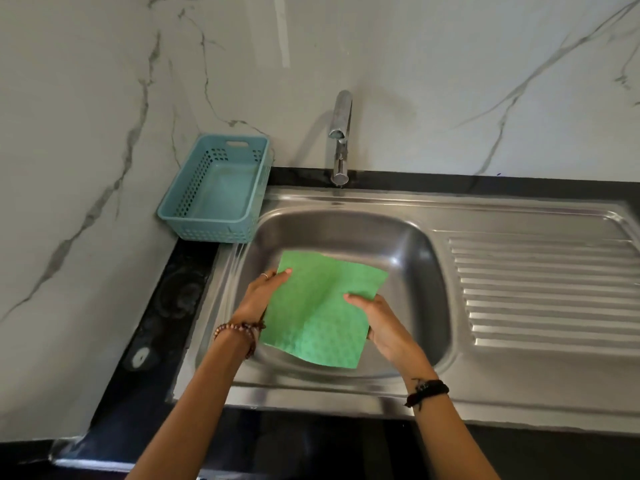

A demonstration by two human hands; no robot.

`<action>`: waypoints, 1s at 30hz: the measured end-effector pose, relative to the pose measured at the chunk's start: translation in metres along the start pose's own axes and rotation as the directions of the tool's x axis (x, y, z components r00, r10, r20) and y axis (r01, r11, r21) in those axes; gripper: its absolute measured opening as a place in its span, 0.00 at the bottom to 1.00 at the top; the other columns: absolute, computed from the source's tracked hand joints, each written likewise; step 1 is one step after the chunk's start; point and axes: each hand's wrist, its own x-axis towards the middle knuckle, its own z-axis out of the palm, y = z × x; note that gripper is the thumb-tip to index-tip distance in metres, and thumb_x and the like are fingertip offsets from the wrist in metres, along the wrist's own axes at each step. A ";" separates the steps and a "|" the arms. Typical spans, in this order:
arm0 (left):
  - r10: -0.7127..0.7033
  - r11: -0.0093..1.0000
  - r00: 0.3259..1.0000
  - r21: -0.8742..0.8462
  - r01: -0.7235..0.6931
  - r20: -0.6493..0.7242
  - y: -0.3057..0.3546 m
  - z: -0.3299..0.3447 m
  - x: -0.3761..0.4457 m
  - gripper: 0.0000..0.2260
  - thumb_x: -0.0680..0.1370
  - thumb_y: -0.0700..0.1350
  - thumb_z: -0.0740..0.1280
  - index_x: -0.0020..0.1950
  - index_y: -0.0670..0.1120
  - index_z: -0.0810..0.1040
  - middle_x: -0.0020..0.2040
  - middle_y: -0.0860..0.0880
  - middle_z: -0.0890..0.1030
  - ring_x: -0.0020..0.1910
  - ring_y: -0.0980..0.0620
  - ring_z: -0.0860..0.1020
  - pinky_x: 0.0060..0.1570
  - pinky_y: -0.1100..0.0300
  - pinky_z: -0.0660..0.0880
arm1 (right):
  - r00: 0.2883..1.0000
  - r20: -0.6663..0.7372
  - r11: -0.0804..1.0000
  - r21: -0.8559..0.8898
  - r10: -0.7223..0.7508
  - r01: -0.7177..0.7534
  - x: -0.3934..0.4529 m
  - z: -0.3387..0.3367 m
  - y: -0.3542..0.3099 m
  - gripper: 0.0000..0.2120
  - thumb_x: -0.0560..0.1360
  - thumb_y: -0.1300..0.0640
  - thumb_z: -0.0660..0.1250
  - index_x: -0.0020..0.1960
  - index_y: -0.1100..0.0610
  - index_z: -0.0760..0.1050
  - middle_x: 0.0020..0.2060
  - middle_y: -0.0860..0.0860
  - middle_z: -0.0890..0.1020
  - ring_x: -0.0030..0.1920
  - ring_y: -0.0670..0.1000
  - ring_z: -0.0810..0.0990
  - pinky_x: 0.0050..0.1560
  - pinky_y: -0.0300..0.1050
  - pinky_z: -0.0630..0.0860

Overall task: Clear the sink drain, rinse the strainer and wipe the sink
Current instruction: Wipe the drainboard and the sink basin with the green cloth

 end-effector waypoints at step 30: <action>-0.053 0.876 0.971 -0.456 0.158 0.234 0.009 0.022 0.002 0.19 0.79 0.53 0.51 0.53 0.45 0.77 0.50 0.42 0.81 0.49 0.41 0.79 0.41 0.42 0.79 | 0.973 0.182 0.990 0.030 -0.140 0.136 0.010 -0.057 -0.054 0.15 0.79 0.58 0.54 0.47 0.53 0.81 0.39 0.49 0.86 0.40 0.48 0.85 0.41 0.46 0.83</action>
